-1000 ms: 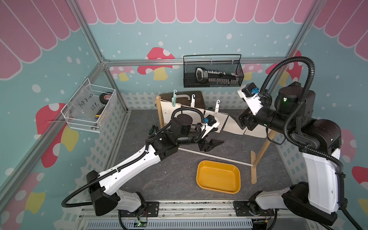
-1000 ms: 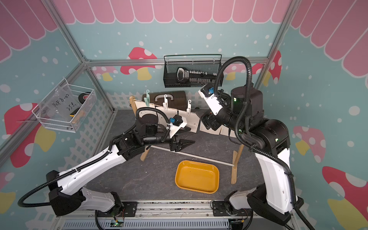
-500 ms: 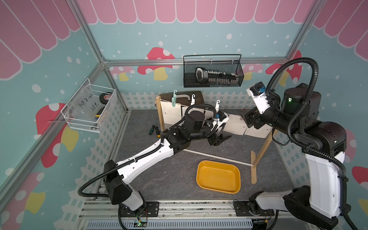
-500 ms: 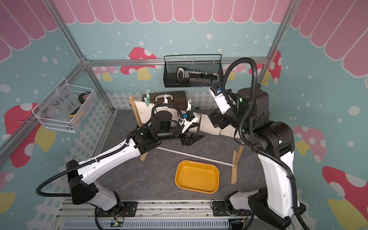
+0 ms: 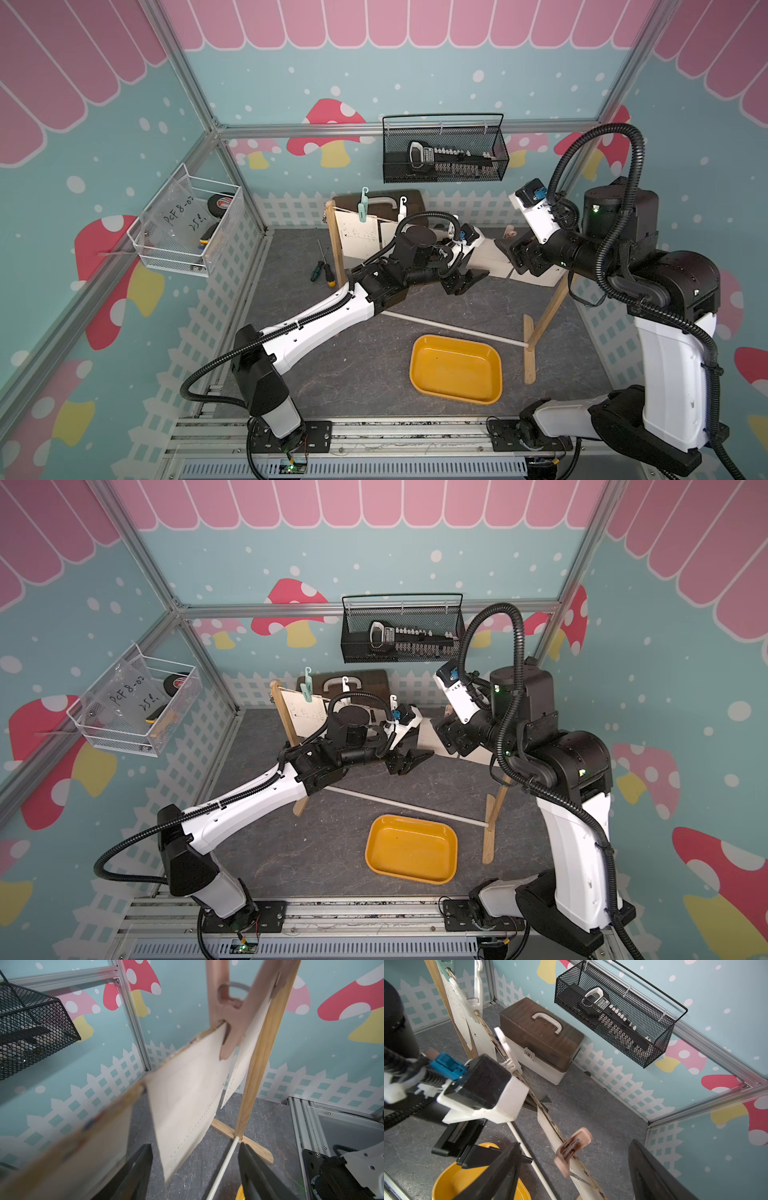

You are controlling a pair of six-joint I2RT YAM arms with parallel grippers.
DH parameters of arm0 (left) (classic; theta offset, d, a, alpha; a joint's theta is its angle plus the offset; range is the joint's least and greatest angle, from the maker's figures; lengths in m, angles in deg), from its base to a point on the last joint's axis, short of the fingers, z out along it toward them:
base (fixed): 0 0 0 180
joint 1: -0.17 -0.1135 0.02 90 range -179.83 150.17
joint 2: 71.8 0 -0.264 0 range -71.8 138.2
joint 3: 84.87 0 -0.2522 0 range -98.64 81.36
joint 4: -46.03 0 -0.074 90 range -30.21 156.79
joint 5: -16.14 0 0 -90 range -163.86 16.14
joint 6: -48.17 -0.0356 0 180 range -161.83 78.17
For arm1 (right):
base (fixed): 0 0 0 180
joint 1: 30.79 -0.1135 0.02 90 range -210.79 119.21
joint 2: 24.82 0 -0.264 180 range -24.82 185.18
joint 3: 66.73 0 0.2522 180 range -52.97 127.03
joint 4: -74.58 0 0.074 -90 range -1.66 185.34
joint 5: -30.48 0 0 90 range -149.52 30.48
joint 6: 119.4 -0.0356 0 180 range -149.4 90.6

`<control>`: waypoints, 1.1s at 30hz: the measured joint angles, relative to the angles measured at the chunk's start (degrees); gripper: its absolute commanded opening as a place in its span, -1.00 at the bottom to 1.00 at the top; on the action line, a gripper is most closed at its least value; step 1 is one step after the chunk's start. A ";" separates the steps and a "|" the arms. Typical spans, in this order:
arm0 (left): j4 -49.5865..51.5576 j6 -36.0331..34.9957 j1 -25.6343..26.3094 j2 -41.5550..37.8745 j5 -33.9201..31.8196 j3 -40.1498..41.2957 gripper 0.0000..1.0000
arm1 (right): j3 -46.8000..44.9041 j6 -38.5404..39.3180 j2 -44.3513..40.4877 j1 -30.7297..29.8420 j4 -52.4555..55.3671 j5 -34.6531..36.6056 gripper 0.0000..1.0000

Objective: Remove the postcards from the strings
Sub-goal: Pinch the postcard on the clothesline.

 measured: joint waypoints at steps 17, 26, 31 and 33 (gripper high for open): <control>-1.38 0.55 -1.77 0.07 6.25 0.02 -0.34 | 1.97 -0.11 3.19 1.18 0.72 -2.32 0.51; -2.97 1.97 -2.58 0.07 8.94 0.66 -0.56 | 1.99 -1.79 3.17 4.28 0.50 -3.45 0.55; -3.37 2.19 -2.78 -0.02 9.66 0.68 -0.76 | 1.92 -2.60 2.27 4.92 0.39 -3.63 0.58; -3.41 2.29 -2.84 -0.04 9.92 0.66 -0.79 | 1.44 -2.80 1.33 5.01 0.31 -3.58 0.58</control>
